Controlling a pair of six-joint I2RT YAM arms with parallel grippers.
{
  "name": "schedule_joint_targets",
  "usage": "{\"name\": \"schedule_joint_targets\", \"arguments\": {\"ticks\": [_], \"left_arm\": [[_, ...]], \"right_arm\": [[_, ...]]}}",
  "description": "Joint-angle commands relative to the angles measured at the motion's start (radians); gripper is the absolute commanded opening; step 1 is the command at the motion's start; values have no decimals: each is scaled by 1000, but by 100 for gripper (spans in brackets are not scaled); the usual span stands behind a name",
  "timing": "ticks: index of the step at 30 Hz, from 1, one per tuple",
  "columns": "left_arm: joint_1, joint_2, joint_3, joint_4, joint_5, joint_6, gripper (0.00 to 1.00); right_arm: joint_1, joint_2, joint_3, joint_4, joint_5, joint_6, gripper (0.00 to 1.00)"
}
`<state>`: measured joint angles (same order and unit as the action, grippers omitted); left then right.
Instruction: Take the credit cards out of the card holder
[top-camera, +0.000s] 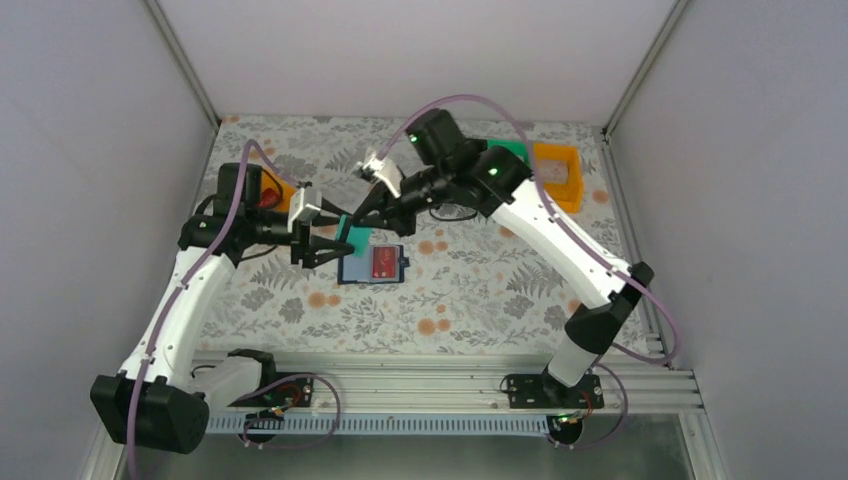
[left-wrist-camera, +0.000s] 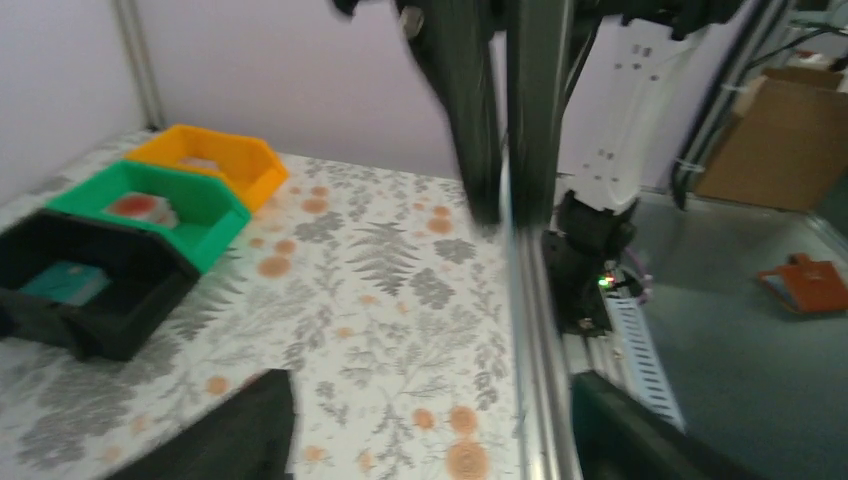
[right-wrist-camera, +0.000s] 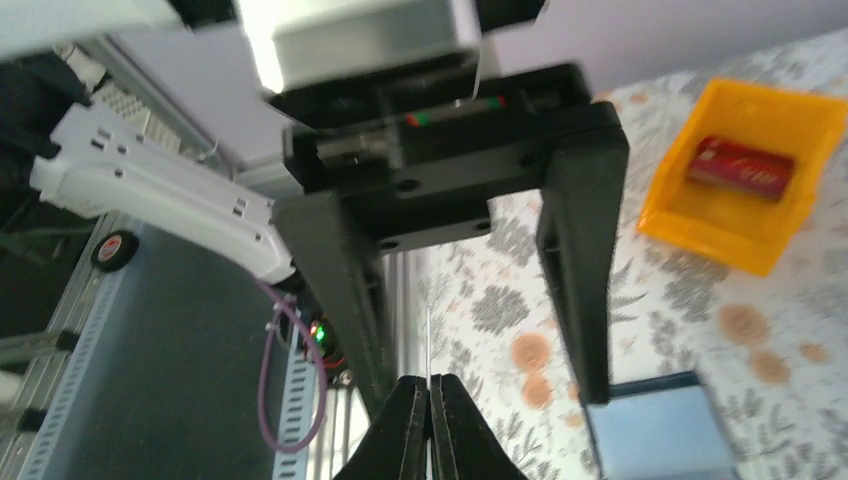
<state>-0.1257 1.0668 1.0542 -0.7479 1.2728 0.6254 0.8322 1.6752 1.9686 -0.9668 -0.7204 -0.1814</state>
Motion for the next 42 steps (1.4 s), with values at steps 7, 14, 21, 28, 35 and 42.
{"name": "schedule_joint_targets", "arguments": {"ticks": [7,14,21,28,35,42], "left_arm": [[-38,-12,55,-107,152,131,3],[-36,-33,74,-138,279,143,2],[0,-26,173,3,282,-94,2],[-36,-67,148,396,86,-611,2],[-50,-76,134,412,135,-609,2],[-51,-85,121,420,126,-612,2]], "right_arm": [[115,31,44,-65,97,-23,4],[95,-109,-41,92,147,-26,24],[26,-348,-318,421,54,46,80],[24,-281,-275,420,-2,111,76],[22,-228,-283,412,-16,115,66],[19,-206,-286,436,-112,128,15]]}}
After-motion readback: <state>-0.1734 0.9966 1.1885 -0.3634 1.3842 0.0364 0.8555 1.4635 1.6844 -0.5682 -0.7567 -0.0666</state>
